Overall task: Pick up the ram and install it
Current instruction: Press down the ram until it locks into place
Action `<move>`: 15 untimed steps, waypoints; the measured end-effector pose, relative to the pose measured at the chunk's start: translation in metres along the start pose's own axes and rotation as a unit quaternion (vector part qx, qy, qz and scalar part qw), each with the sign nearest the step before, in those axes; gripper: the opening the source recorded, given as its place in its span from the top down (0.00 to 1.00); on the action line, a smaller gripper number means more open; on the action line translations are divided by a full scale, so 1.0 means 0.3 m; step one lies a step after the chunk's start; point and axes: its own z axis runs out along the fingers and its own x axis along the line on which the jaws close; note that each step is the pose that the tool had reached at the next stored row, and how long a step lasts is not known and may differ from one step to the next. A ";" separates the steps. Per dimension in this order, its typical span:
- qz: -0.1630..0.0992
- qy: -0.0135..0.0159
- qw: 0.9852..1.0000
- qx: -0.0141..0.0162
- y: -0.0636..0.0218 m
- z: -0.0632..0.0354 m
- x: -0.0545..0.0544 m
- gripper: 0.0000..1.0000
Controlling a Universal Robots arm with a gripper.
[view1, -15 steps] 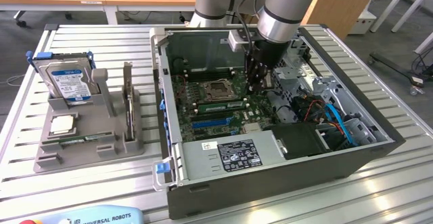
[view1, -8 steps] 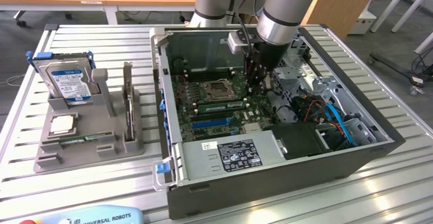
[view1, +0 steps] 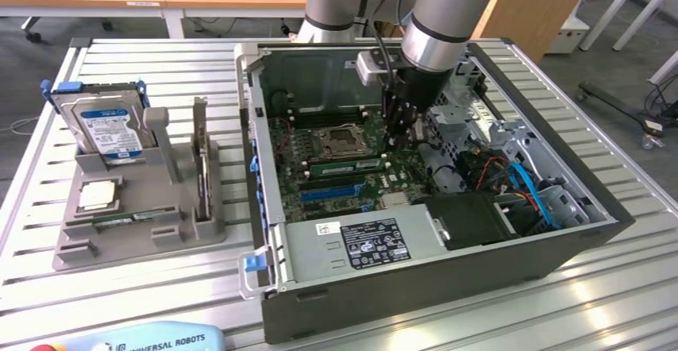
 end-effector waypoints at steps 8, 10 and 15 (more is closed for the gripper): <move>0.000 0.000 1.000 0.000 0.000 0.012 0.001 0.90; 0.000 0.000 1.000 0.000 0.000 0.012 0.001 0.90; 0.000 0.000 1.000 0.000 -0.001 0.013 -0.008 0.90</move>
